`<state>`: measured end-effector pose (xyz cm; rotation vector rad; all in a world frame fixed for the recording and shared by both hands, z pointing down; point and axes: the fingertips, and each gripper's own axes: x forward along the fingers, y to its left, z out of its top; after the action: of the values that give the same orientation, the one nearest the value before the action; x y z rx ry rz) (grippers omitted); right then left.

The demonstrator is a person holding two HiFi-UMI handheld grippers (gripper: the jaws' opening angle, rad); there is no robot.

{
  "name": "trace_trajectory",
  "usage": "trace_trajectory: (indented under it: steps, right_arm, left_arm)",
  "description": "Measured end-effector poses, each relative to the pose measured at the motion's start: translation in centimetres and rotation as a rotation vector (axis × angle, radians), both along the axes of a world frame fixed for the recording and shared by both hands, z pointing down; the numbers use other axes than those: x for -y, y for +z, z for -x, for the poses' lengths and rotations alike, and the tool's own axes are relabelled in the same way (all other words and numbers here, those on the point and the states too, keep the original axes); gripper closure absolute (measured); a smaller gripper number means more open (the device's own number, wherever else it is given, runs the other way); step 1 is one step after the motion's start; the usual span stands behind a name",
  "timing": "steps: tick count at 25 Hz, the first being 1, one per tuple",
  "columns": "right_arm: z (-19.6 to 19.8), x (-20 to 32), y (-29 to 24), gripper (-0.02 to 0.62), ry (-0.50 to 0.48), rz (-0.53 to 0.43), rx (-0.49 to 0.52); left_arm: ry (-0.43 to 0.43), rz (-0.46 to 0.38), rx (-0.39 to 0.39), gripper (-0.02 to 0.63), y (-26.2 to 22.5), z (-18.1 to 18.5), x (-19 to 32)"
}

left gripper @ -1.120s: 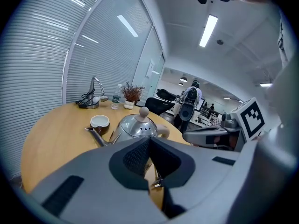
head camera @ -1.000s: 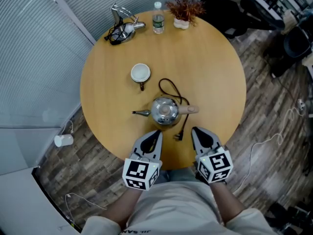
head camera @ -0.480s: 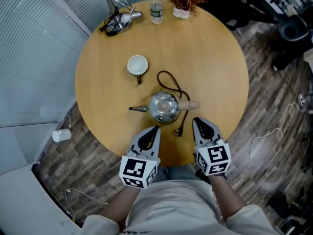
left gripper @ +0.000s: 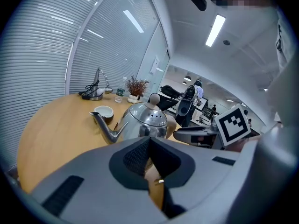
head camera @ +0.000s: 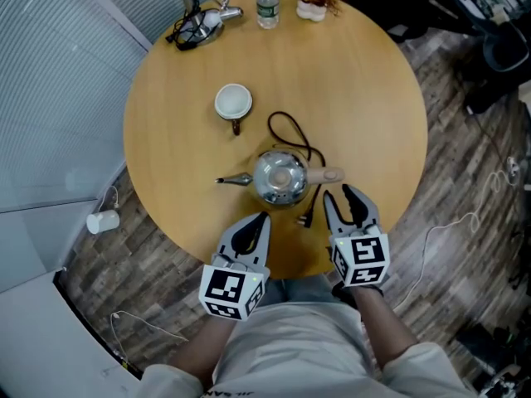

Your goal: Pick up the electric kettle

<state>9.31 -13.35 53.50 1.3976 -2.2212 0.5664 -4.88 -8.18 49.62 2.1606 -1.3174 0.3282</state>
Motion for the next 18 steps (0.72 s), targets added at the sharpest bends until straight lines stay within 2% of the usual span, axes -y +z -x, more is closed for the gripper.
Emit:
trace_trajectory:
  steps: [18]
  right_arm:
    - [-0.8,3.1,2.4,0.396,0.056,0.015,-0.026]
  left_arm:
    - [-0.039,0.032,0.003,0.603,1.4,1.7,0.1]
